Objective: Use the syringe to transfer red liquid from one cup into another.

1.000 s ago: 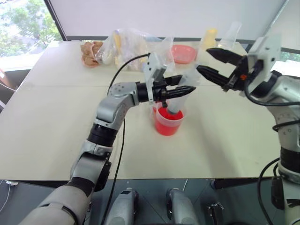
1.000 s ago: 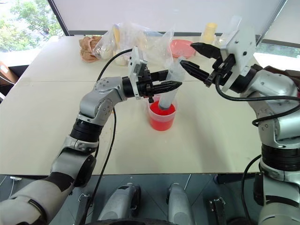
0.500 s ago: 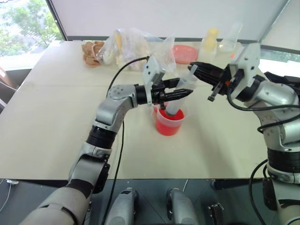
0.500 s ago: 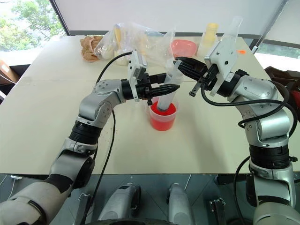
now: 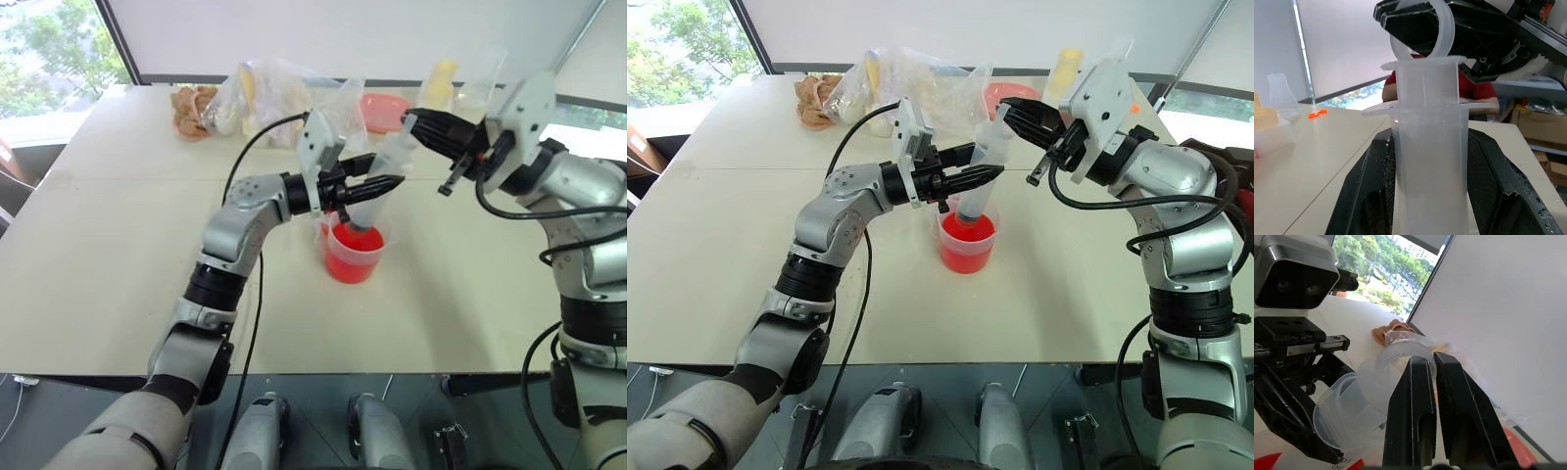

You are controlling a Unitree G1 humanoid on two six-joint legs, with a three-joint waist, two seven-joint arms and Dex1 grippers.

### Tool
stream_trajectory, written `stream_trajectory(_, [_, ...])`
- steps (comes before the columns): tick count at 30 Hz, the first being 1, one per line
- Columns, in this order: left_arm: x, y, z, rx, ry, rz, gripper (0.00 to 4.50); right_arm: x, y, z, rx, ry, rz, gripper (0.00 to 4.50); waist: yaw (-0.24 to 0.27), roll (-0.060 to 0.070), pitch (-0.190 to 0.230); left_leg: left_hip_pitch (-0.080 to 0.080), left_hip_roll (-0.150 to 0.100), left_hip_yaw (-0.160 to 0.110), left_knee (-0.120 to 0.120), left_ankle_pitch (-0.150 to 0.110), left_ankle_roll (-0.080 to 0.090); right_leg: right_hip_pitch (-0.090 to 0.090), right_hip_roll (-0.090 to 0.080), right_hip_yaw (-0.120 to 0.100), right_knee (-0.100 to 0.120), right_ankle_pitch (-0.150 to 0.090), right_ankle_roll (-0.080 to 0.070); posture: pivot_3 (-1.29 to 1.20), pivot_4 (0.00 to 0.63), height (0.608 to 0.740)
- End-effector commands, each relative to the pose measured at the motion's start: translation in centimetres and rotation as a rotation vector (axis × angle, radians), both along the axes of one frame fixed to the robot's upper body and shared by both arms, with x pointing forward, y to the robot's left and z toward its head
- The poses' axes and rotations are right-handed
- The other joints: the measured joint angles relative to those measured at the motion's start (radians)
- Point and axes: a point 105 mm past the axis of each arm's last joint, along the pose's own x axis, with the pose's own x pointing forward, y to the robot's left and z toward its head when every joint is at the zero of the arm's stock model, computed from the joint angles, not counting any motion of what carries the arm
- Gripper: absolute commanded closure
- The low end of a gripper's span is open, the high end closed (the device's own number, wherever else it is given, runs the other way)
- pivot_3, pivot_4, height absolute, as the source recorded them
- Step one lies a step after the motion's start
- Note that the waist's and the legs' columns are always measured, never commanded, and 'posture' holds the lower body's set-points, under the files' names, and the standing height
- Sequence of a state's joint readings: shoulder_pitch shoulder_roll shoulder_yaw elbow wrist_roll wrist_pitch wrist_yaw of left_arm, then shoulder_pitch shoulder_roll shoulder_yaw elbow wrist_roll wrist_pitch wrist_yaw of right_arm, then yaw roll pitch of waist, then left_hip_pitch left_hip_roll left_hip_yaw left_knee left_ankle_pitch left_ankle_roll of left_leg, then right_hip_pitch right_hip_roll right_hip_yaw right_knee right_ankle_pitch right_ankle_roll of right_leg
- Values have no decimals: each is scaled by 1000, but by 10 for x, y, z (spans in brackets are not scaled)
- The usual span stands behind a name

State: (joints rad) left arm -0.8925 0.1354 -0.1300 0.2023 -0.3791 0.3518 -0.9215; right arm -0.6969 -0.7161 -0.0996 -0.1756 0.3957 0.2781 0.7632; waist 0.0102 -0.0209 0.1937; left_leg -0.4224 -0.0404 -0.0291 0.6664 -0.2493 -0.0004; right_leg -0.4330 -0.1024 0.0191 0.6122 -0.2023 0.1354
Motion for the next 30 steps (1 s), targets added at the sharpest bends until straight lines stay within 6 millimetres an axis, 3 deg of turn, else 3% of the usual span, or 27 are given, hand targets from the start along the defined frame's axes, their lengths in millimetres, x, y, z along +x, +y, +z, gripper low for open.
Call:
stream_trajectory(1, [-20,-16,-17,63,-2,-121,3100,-1,-39,51,109,-172,-176,4449,0,0,0,0,0,0,0,0,0,0,0,0,0,0,0,0,150,737])
stream_trajectory(9, [-20,-17,-15,55,-2,-120,3100,-1,-38,46,99,-148,-165,4449,0,0,0,0,0,0,0,0,0,0,0,0,0,0,0,0,150,737])
stream_trajectory(10, [-15,-14,-9,37,-7,-104,3100,-4,-36,38,87,-104,-138,4449,0,0,0,0,0,0,0,0,0,0,0,0,0,0,0,0,150,737])
stream_trajectory(11, [-11,-12,-3,19,-9,-87,3100,-7,-33,31,73,-63,-113,3823,0,0,0,0,0,0,0,0,0,0,0,0,0,0,0,0,150,737])
stream_trajectory(12, [-5,-9,3,2,-6,-64,3100,-11,-32,23,61,-16,-85,3566,5,0,0,0,0,0,0,0,0,0,0,0,0,0,0,0,150,737])
stream_trajectory(19, [10,4,15,-34,-5,-12,3100,-47,-44,-15,96,266,-13,3566,1,0,0,0,1,-2,0,-1,1,2,0,-1,-2,0,0,0,150,737])
stream_trajectory(25, [10,3,29,-70,-13,-19,3100,-53,-55,-28,115,321,-81,3566,0,1,0,4,2,-1,0,-1,1,4,0,0,0,0,0,0,150,737])
stream_trajectory(27, [8,2,41,-104,-18,-36,3100,-51,-56,-27,122,311,-93,3566,1,1,0,4,2,0,0,-1,1,4,0,0,0,0,0,0,150,737])
stream_trajectory(30, [14,5,86,-187,18,-21,3100,-47,-58,-25,123,294,-108,3566,3,0,0,3,2,-1,1,-1,1,4,0,0,0,0,0,0,150,737])
